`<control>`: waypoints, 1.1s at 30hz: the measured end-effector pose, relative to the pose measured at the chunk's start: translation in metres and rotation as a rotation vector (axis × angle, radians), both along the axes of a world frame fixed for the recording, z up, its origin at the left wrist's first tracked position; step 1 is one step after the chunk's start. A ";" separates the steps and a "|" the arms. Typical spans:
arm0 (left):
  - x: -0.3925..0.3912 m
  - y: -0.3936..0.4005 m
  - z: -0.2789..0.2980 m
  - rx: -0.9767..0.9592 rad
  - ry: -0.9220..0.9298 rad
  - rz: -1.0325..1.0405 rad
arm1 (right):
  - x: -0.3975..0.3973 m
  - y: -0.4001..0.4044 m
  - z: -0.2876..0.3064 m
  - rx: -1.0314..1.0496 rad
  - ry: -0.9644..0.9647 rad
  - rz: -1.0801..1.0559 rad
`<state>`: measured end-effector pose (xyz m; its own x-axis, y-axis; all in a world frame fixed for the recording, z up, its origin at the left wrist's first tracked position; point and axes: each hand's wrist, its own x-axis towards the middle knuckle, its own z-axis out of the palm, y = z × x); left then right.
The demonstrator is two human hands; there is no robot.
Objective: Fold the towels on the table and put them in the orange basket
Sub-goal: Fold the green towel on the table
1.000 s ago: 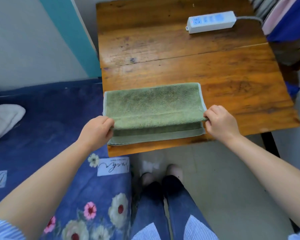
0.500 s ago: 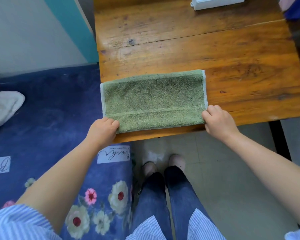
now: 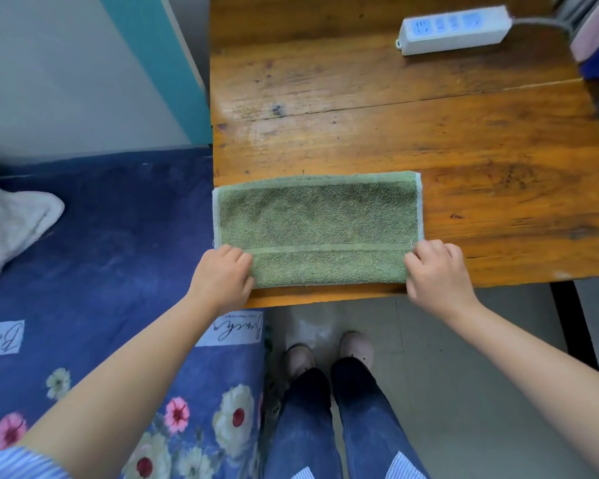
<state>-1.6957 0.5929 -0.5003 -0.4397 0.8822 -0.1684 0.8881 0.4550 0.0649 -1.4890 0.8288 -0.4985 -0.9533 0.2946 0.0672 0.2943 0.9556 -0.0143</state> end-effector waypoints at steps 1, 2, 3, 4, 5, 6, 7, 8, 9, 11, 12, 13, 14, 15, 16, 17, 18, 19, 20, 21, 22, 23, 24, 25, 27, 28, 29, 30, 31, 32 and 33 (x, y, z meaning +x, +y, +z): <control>-0.002 0.009 0.002 0.096 0.009 0.018 | -0.011 -0.003 0.002 -0.032 0.035 -0.006; -0.003 0.020 0.004 0.148 -0.008 0.055 | -0.024 -0.008 0.004 -0.059 0.061 -0.010; -0.003 0.033 0.003 0.194 -0.024 0.109 | -0.039 -0.014 0.006 -0.078 0.084 -0.027; -0.005 0.046 0.001 0.228 -0.055 0.177 | -0.056 -0.018 0.005 -0.112 0.094 -0.050; -0.007 0.058 -0.002 0.216 -0.092 0.242 | -0.073 -0.023 0.004 -0.166 0.061 -0.072; -0.009 0.068 -0.006 0.162 -0.127 0.295 | -0.089 -0.028 0.001 -0.223 0.008 -0.085; -0.014 0.076 -0.012 0.118 -0.139 0.323 | -0.105 -0.031 -0.003 -0.278 -0.064 -0.088; -0.019 0.082 -0.019 0.093 -0.131 0.334 | -0.118 -0.032 -0.008 -0.313 -0.109 -0.084; -0.022 0.085 -0.025 0.067 -0.121 0.345 | -0.128 -0.034 -0.013 -0.311 -0.135 -0.068; -0.032 0.085 -0.036 0.016 -0.113 0.339 | -0.144 -0.035 -0.027 -0.282 -0.181 -0.039; -0.036 0.081 -0.041 -0.019 -0.107 0.320 | -0.148 -0.034 -0.033 -0.269 -0.215 -0.028; -0.042 0.076 -0.047 -0.043 -0.109 0.304 | -0.151 -0.031 -0.039 -0.259 -0.251 -0.021; -0.047 0.069 -0.050 -0.049 -0.117 0.300 | -0.150 -0.027 -0.044 -0.246 -0.283 -0.018; -0.052 0.062 -0.054 -0.044 -0.129 0.302 | -0.146 -0.020 -0.051 -0.233 -0.300 -0.034; -0.058 0.058 -0.055 -0.045 -0.135 0.295 | -0.141 -0.010 -0.056 -0.224 -0.303 -0.069; -0.064 0.055 -0.057 -0.054 -0.132 0.288 | -0.135 -0.001 -0.058 -0.220 -0.306 -0.103; -0.068 0.051 -0.058 -0.064 -0.127 0.291 | -0.128 0.009 -0.058 -0.212 -0.307 -0.126; -0.072 0.049 -0.058 -0.064 -0.130 0.317 | -0.122 0.019 -0.057 -0.204 -0.306 -0.153; -0.076 0.048 -0.059 -0.057 -0.146 0.358 | -0.118 0.028 -0.056 -0.203 -0.304 -0.188; -0.078 0.048 -0.060 -0.047 -0.169 0.387 | -0.113 0.036 -0.054 -0.208 -0.300 -0.232; -0.079 0.048 -0.060 -0.037 -0.187 0.397 | -0.109 0.043 -0.052 -0.222 -0.292 -0.281; -0.080 0.048 -0.060 -0.029 -0.200 0.401 | -0.105 0.050 -0.051 -0.245 -0.281 -0.329; -0.082 0.048 -0.059 -0.019 -0.213 0.409 | -0.102 0.056 -0.050 -0.275 -0.276 -0.371; -0.084 0.049 -0.058 -0.007 -0.234 0.436 | -0.099 0.061 -0.050 -0.305 -0.276 -0.403; -0.087 0.050 -0.055 -0.017 -0.262 0.507 | -0.093 0.068 -0.050 -0.346 -0.276 -0.452; -0.088 0.051 -0.053 -0.047 -0.239 0.528 | -0.090 0.070 -0.049 -0.364 -0.271 -0.481; -0.088 0.052 -0.051 -0.075 -0.193 0.533 | -0.088 0.070 -0.048 -0.383 -0.258 -0.513; -0.085 0.053 -0.047 -0.081 -0.138 0.530 | -0.082 0.069 -0.044 -0.400 -0.234 -0.549; -0.081 0.054 -0.044 -0.064 -0.088 0.521 | -0.077 0.066 -0.040 -0.412 -0.195 -0.579; -0.074 0.054 -0.040 -0.034 -0.056 0.495 | -0.071 0.060 -0.036 -0.417 -0.148 -0.604; -0.064 0.056 -0.036 -0.005 -0.042 0.442 | -0.063 0.052 -0.031 -0.415 -0.103 -0.626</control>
